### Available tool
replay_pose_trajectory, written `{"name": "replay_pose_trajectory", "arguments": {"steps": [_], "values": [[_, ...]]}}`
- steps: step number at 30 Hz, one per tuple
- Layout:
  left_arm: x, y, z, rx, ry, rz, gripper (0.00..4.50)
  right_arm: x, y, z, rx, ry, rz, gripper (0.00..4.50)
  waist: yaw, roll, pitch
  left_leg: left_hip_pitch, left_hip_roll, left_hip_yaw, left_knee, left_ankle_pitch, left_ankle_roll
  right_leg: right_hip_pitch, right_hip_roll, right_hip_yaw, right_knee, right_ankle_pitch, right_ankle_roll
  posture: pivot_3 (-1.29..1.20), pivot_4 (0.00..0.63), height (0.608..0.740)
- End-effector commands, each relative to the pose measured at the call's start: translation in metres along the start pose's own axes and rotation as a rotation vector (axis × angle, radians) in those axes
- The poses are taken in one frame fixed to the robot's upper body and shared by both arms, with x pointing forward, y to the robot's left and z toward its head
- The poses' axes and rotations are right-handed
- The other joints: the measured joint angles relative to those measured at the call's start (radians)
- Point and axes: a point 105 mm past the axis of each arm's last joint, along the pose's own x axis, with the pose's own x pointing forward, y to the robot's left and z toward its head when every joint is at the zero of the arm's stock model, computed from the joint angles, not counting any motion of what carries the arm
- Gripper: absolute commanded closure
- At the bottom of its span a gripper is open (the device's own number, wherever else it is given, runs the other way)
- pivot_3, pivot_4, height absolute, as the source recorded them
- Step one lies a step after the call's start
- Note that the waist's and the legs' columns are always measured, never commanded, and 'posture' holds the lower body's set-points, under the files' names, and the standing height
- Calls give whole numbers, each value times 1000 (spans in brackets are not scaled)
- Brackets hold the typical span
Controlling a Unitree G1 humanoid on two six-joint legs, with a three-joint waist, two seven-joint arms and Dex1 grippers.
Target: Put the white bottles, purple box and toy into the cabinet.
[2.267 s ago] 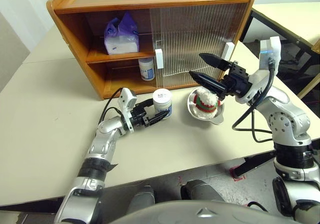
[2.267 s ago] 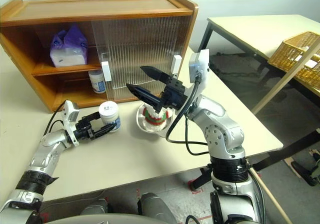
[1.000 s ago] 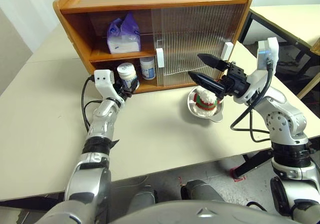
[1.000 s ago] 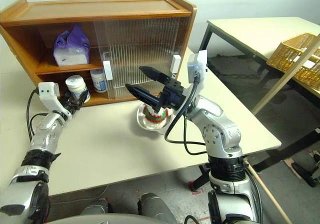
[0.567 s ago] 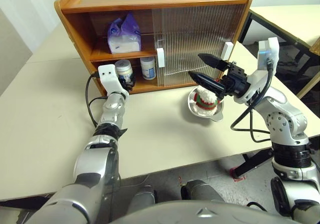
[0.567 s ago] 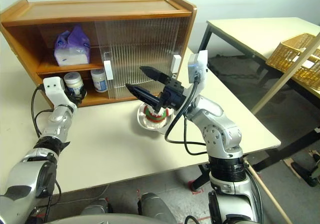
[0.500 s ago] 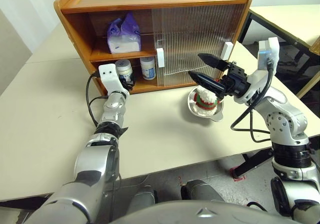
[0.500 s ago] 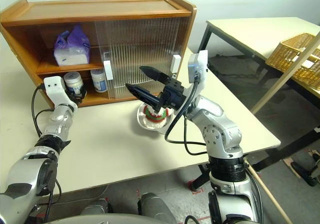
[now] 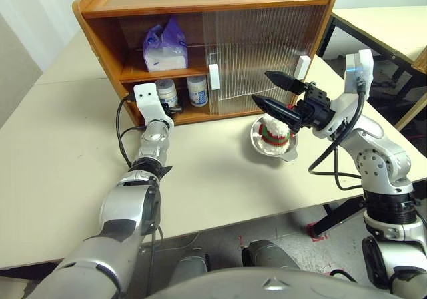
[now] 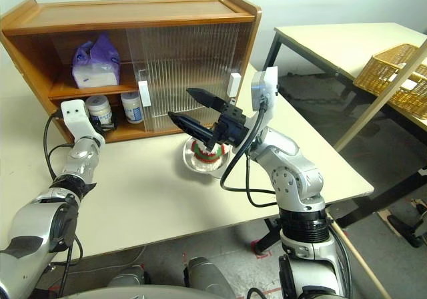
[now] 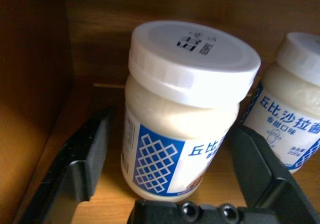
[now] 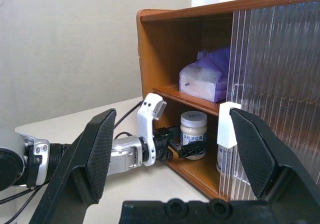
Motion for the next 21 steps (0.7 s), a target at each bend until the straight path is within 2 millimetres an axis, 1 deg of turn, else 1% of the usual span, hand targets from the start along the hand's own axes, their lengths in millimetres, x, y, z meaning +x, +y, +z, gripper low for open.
{"name": "replay_pose_trajectory", "arguments": {"steps": [1, 9, 14, 16, 21], "values": [[-3, 0, 0, -4, -26, 0, 19, 2, 2, 1, -10, 1, 5, 0, 0, 0, 0, 0, 0, 0, 0, 0, 0, 0, 0, 0, 0, 0, 0, -194, 26, 740], [-13, -4, 1, -9, -87, -17, 19, 2, 2, 1, -3, 0, 8, 0, 0, 0, 0, 0, -1, 2, 0, 0, 0, 0, 0, 0, -1, 0, 1, -181, 31, 740], [-25, -8, 4, -11, -129, -39, 19, 4, 2, 0, 2, -2, 14, 0, 0, -1, 1, 0, -1, 2, 0, 0, 0, 0, 0, 0, -1, 0, 1, -174, 32, 740], [-31, -16, 8, 0, -142, -90, 19, 4, 1, 0, 2, -2, 14, 0, 0, -1, 1, 0, -1, 3, 0, 0, 0, 0, 0, 0, -1, 0, 1, -168, 32, 740], [-48, -49, 23, 13, -186, -289, 19, 4, 1, -1, 2, -2, 17, 0, 3, -1, 1, 0, -1, 13, 0, 0, 0, 0, 0, 0, -1, -1, 0, -168, 32, 740]]}}
